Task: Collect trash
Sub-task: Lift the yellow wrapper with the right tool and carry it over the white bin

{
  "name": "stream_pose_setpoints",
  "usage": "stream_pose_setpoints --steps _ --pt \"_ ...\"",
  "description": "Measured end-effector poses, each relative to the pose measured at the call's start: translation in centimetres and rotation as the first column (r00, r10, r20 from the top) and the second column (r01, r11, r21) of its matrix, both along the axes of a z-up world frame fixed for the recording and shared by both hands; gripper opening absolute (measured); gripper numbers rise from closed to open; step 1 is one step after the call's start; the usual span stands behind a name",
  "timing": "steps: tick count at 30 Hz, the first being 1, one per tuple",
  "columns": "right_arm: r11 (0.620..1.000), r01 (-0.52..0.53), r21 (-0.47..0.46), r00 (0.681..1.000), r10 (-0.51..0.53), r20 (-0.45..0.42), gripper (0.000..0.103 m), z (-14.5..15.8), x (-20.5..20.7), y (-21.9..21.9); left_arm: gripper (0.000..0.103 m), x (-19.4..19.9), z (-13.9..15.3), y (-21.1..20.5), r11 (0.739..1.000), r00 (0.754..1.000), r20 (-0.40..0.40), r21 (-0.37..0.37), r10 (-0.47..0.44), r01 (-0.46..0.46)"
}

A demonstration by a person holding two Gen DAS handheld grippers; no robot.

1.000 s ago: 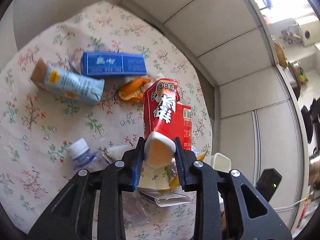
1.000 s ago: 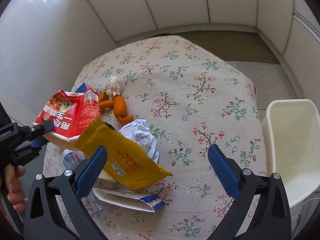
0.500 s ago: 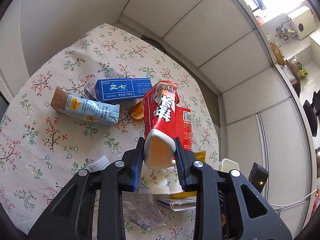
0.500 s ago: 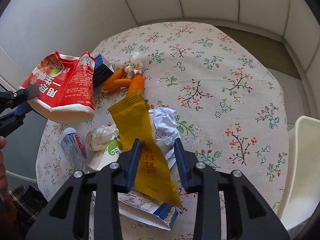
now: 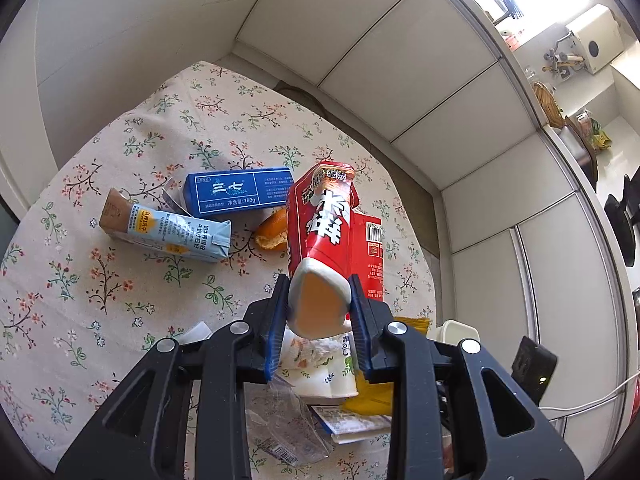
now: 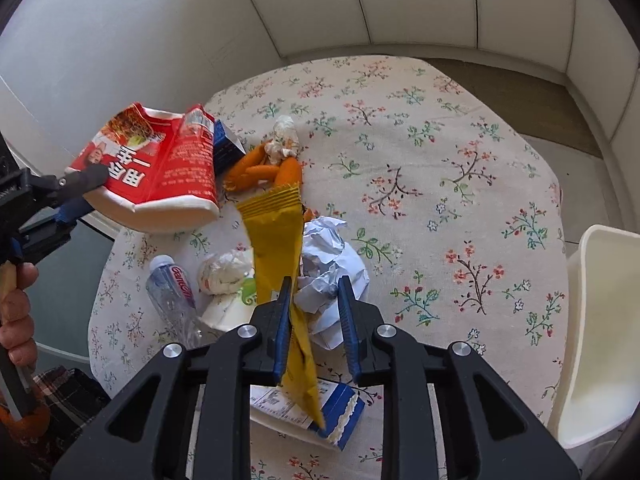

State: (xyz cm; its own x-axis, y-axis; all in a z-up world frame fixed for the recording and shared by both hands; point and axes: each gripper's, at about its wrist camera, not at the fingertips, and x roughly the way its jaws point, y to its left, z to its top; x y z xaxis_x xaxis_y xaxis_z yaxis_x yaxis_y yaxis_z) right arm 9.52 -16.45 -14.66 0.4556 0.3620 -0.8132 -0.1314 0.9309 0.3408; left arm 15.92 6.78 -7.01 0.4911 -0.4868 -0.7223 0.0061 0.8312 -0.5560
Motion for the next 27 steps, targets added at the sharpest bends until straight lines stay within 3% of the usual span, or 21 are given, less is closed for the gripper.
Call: stream_pose_setpoints --steps 1,4,8,14,15,16,17,19,23,27 --pt "1.000 -0.004 -0.015 1.000 0.003 -0.023 0.029 -0.7 0.2 0.2 0.028 0.0 -0.1 -0.1 1.000 1.000 -0.004 0.000 -0.003 0.003" --pt "1.000 -0.007 -0.006 0.997 0.007 -0.071 0.054 -1.7 0.2 0.2 0.028 0.0 -0.1 -0.2 1.000 1.000 -0.007 -0.001 -0.009 0.009" --pt "0.999 0.006 0.045 0.992 0.000 -0.125 0.062 -2.3 0.0 0.0 0.028 0.2 -0.2 0.0 1.000 1.000 -0.011 -0.004 -0.008 0.008" --pt "0.999 0.040 0.029 0.987 -0.035 -0.157 0.062 -2.7 -0.6 -0.8 0.029 0.3 -0.3 0.0 1.000 1.000 -0.014 -0.007 -0.013 0.013" --pt "0.998 0.044 0.039 0.985 -0.037 -0.166 0.061 -2.8 -0.6 -1.1 0.029 0.3 -0.3 0.0 1.000 1.000 -0.014 -0.006 -0.013 0.013" --pt "0.998 0.046 0.050 0.984 -0.037 -0.175 0.049 -2.9 -0.7 -1.2 0.029 0.3 -0.3 0.0 1.000 1.000 -0.015 -0.006 -0.013 0.013" --pt "0.997 0.047 0.060 0.983 -0.035 -0.182 0.030 -3.0 -0.7 -1.1 0.029 0.3 -0.4 0.0 1.000 1.000 -0.017 -0.006 -0.013 0.013" --pt "0.996 0.038 0.075 0.982 -0.024 -0.185 0.014 -3.1 -0.8 -0.8 0.029 0.4 -0.5 0.0 1.000 1.000 -0.020 -0.007 -0.013 0.013" --pt "0.998 0.011 0.067 0.991 -0.002 -0.132 0.005 -1.9 -1.2 0.2 0.029 0.3 -0.4 -0.1 1.000 1.000 -0.014 -0.002 -0.017 0.017" --pt "0.997 -0.009 0.079 0.997 0.015 -0.072 0.005 -0.2 -1.7 0.6 0.029 0.3 -0.5 -0.1 1.000 1.000 -0.020 -0.007 -0.011 0.010"
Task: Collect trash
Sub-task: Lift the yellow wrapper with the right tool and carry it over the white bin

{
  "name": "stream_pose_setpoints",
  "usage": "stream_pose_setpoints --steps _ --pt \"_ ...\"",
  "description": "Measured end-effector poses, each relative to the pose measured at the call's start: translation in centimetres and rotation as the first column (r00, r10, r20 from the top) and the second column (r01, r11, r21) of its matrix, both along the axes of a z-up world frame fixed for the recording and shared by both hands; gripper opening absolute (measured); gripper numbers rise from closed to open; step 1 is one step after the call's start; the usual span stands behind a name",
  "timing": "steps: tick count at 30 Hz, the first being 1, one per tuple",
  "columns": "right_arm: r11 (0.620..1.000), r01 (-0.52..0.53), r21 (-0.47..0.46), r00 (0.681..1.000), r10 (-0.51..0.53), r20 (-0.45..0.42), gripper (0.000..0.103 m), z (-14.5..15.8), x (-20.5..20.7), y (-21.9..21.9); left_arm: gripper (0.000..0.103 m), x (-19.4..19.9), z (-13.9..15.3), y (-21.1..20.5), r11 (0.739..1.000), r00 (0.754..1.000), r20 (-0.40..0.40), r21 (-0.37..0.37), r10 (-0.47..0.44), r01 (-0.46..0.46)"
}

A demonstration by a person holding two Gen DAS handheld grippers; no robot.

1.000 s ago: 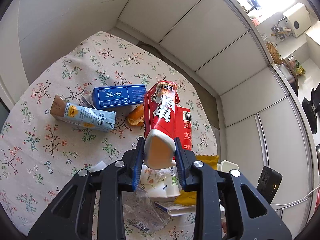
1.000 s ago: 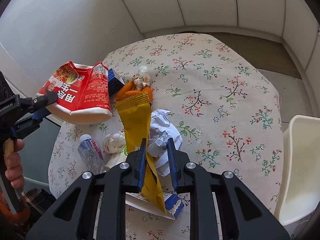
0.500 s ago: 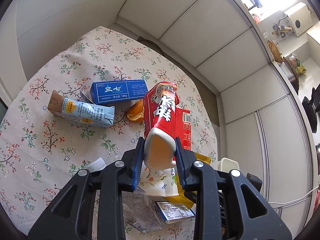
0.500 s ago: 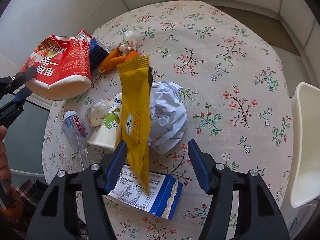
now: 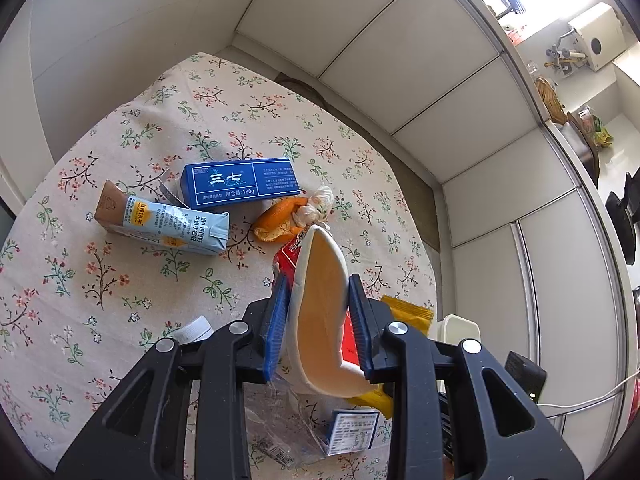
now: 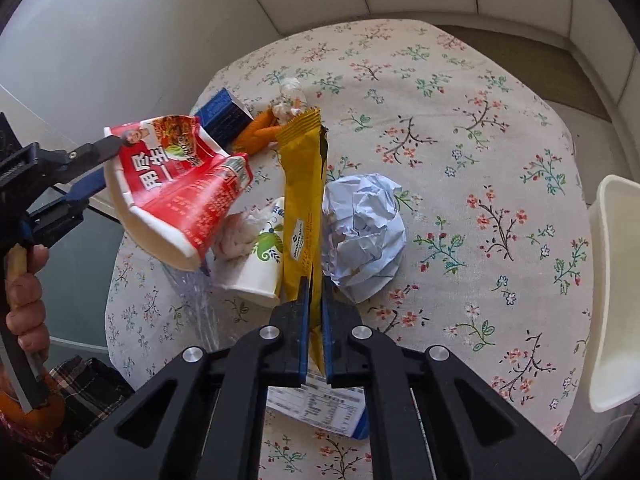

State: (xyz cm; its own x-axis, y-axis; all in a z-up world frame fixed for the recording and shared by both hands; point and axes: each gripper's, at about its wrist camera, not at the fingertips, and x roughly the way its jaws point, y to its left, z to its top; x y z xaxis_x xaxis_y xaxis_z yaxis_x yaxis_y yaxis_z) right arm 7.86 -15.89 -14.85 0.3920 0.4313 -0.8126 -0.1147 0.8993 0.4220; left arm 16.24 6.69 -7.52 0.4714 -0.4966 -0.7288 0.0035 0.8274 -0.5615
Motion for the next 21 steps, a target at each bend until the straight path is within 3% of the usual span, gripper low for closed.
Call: stream_pose_setpoints --steps 9,21 --pt "0.997 0.051 0.050 0.982 -0.059 0.178 0.005 5.2 -0.9 -1.6 0.029 -0.1 0.7 0.2 0.999 0.999 0.034 -0.025 0.024 -0.024" --pt "0.984 0.168 0.050 0.944 -0.176 0.278 0.005 7.8 -2.8 -5.4 0.028 -0.5 2.2 -1.0 0.998 0.997 0.080 -0.057 0.019 -0.014"
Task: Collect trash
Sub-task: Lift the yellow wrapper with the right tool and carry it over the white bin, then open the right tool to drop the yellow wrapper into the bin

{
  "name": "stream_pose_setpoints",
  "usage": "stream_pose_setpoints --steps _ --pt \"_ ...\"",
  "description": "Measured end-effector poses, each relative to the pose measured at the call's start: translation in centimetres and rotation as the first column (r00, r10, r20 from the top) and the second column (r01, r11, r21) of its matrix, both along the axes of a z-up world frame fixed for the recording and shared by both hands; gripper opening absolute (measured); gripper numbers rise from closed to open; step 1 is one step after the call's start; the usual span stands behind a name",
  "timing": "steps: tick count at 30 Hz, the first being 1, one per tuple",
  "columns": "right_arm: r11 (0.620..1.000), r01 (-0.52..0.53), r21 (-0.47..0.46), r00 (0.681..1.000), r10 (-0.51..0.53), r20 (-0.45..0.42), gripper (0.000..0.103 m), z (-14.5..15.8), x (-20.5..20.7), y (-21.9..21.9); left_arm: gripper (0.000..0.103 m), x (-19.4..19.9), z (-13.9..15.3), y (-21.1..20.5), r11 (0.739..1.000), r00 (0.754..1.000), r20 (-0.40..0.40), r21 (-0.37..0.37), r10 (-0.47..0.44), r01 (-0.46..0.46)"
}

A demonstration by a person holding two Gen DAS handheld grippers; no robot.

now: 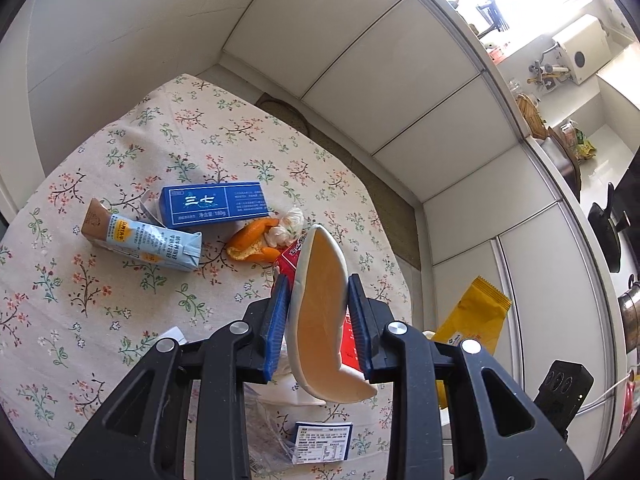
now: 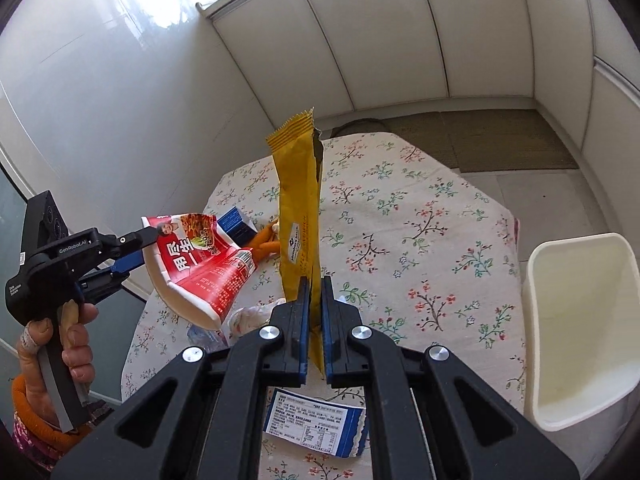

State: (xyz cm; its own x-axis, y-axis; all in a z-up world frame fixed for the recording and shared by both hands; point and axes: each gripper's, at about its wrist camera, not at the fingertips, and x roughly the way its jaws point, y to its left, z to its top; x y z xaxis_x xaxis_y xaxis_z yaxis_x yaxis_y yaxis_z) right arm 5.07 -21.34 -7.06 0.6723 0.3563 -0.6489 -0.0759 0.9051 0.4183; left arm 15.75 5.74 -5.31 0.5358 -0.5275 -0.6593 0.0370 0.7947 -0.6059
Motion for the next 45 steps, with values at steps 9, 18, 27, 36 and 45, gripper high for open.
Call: stream_pose_setpoints --steps 9,18,27,36,45 --pt "0.990 0.136 -0.026 0.989 -0.135 0.063 0.005 1.5 -2.2 -4.1 0.028 -0.6 1.2 -2.2 0.999 0.998 0.044 -0.028 -0.036 0.038" --pt "0.926 0.350 -0.142 0.934 -0.333 0.128 0.005 2.2 -6.3 -9.3 0.028 -0.9 1.5 -5.5 0.995 0.993 0.073 -0.033 -0.090 0.092" --pt "0.803 0.507 -0.314 0.861 -0.491 0.133 0.005 1.1 -8.7 -13.8 0.028 -1.6 1.4 -10.3 0.987 0.983 0.088 -0.015 -0.158 0.160" --pt "0.732 0.524 -0.434 0.836 -0.541 0.097 0.006 -0.5 -9.0 -16.6 0.028 -2.4 0.6 -16.4 0.969 0.966 0.082 -0.011 -0.245 0.247" --pt "0.690 0.575 -0.439 0.798 -0.590 0.118 0.044 -0.1 -10.6 -19.4 0.028 -3.5 -0.6 -24.2 0.929 0.925 0.088 0.006 -0.370 0.371"
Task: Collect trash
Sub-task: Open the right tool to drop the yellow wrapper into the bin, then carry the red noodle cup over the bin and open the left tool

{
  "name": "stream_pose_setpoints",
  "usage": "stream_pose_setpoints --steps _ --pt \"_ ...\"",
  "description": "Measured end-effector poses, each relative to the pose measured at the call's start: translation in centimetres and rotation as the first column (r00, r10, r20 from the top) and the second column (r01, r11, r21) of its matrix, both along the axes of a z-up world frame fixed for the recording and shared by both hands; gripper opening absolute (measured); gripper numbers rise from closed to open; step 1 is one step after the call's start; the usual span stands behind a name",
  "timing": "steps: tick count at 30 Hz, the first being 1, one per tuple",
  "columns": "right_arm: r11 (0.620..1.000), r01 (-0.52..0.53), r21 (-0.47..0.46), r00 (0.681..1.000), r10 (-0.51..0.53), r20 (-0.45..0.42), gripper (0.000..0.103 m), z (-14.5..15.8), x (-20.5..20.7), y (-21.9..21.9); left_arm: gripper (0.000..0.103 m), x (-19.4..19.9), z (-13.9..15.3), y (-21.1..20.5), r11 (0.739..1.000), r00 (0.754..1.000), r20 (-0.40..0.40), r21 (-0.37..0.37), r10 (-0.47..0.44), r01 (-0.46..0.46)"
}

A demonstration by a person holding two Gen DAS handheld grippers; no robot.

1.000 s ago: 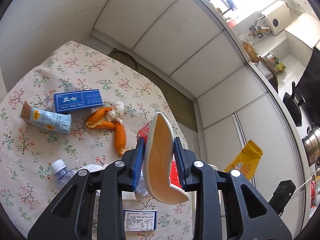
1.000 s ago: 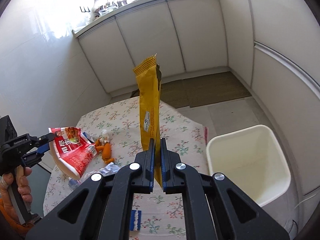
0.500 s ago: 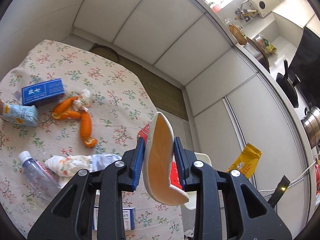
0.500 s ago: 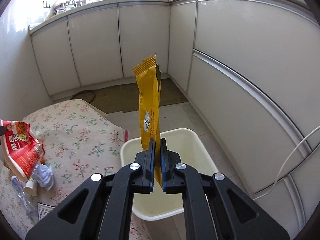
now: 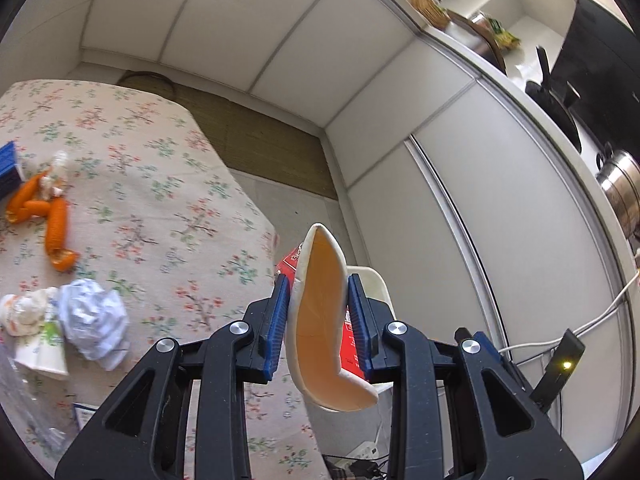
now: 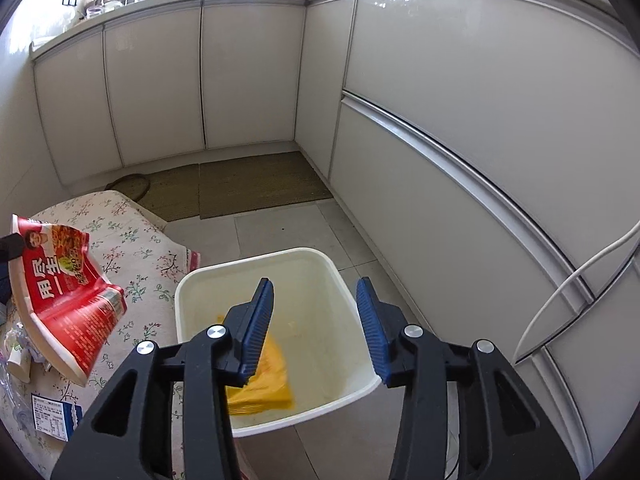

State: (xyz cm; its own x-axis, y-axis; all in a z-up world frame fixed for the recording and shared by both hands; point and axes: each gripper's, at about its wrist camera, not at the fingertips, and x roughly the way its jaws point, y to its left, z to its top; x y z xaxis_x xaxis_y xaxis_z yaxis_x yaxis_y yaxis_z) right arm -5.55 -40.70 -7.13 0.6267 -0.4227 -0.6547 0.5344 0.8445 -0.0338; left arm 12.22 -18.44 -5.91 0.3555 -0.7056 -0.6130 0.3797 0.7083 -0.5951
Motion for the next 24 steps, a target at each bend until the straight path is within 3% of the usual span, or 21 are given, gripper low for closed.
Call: stream_pose_setpoints --steps 8,13,24 --pt "0.993 0.117 -0.015 0.992 -0.117 0.038 0.070 0.6 -2.3 -2.8 0.028 -0.9 -1.7 -5.7 0.995 0.997 0.007 0.049 -0.082 0.082" --pt "0.982 0.191 -0.009 0.980 -0.190 0.051 0.079 0.7 -3.5 -4.6 0.028 -1.3 -2.4 -9.1 0.991 0.993 -0.002 0.063 -0.122 0.122" --pt "0.964 0.264 0.011 0.964 -0.264 0.029 0.083 -0.1 -4.6 -6.8 0.029 -1.2 -2.8 -13.7 0.983 0.987 0.016 0.101 -0.158 0.156"
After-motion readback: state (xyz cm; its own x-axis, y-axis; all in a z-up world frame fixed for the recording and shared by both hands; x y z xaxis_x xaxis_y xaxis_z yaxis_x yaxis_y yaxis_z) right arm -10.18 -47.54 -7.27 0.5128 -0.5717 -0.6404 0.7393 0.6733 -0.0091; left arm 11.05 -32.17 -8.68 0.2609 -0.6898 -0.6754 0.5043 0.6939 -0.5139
